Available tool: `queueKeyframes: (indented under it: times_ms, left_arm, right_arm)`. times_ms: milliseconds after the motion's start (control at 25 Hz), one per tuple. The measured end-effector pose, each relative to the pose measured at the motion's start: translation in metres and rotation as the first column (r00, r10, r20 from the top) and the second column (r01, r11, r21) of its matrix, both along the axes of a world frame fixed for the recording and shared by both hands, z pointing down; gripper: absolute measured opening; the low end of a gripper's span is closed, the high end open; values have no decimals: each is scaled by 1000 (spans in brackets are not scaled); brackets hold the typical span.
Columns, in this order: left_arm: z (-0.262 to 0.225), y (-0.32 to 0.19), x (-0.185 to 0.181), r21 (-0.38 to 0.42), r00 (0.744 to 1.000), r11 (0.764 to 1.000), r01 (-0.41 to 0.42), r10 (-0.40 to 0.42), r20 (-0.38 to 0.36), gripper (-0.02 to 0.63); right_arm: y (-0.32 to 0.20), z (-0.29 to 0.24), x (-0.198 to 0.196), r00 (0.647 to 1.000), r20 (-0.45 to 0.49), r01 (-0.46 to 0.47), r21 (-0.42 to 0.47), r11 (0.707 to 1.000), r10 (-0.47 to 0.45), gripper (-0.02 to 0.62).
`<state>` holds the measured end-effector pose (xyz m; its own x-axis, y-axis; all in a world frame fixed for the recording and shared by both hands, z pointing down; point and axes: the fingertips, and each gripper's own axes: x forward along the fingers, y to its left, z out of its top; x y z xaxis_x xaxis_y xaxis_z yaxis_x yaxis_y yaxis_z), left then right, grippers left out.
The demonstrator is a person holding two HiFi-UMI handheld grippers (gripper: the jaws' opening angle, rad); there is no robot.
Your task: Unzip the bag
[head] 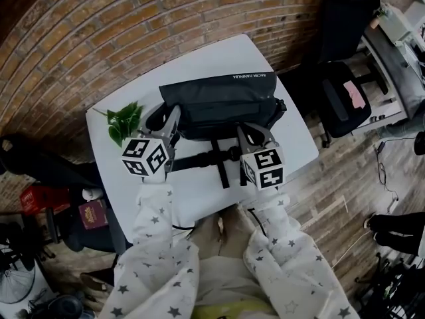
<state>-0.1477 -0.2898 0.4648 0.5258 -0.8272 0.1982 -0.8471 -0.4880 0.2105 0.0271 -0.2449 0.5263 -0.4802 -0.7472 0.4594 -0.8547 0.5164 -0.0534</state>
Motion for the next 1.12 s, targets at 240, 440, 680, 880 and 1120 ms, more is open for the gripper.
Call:
queueKeyframes:
  times_ms: [240, 440, 680, 880, 1120]
  left_arm:
    - [0, -1, 0, 3, 1000, 1000, 20, -20, 3, 115]
    - [0, -1, -1, 2, 999, 999, 34, -34, 6, 116]
    - [1, -1, -1, 3, 999, 999, 49, -49, 5, 117]
    - [2, 1, -1, 2, 998, 998, 55, -55, 8, 117]
    - [1, -1, -3, 0, 998, 998, 60, -60, 1, 117]
  right_arm:
    - [-1, -2, 9, 1000, -5, -15, 6, 1000, 15, 18]
    - [-2, -1, 20, 997, 8, -71, -4, 997, 71, 18]
    - [-4, -2, 24, 997, 2, -80, 0, 997, 80, 18]
    - [-4, -1, 27, 993, 3, -114, -6, 993, 114, 18]
    - [-10, -1, 54, 978, 14, -210, -28, 977, 210, 18]
